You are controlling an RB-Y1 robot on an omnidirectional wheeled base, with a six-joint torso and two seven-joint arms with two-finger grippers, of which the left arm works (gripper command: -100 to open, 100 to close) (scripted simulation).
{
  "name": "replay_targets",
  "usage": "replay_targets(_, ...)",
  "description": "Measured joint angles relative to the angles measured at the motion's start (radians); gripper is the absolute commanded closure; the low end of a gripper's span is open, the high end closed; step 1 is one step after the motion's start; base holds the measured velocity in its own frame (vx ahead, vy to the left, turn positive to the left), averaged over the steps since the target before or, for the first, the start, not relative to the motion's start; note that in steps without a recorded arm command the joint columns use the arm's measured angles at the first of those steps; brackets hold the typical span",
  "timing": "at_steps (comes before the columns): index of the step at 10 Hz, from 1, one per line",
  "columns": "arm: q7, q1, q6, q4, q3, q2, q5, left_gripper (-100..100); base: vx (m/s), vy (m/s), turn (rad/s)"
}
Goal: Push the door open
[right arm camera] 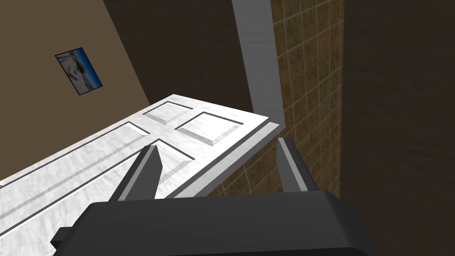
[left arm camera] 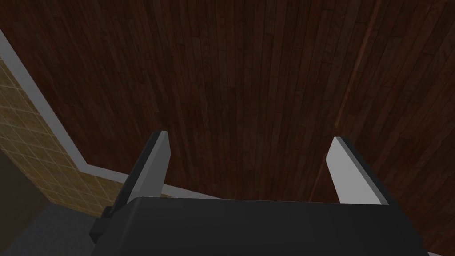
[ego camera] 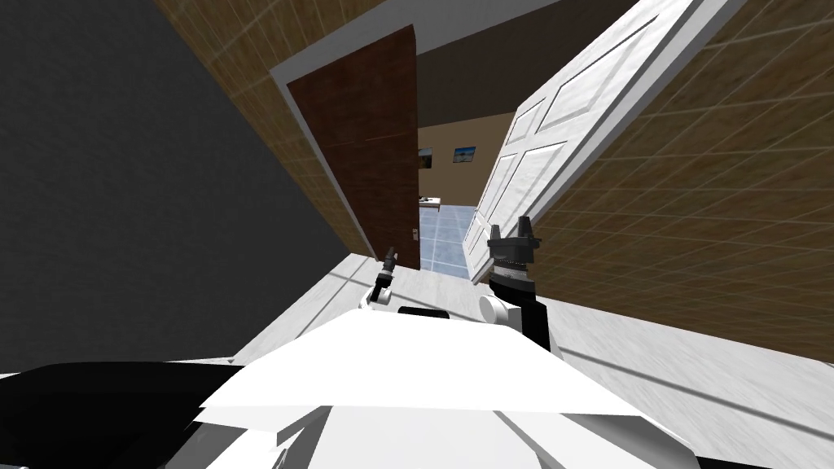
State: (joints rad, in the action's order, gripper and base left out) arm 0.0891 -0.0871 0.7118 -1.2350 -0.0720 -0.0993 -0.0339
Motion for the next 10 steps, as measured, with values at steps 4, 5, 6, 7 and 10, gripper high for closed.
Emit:
replay_targets(4,0.006,0.034,0.013,0.093,-0.009,0.000,-0.001,-100,0.100,-0.011,0.004)
replay_targets(5,0.007,0.045,0.021,0.125,-0.011,-0.001,-0.001,-100,0.101,-0.003,0.006)
replay_targets(6,0.007,0.051,0.024,0.144,-0.014,0.001,-0.002,-100,0.097,-0.004,0.002)
replay_targets(7,0.007,0.061,0.025,0.166,-0.016,0.003,-0.002,-100,0.097,-0.011,0.004)
replay_targets(10,0.009,0.095,0.033,0.241,-0.020,0.006,-0.002,-100,0.090,-0.013,0.004)
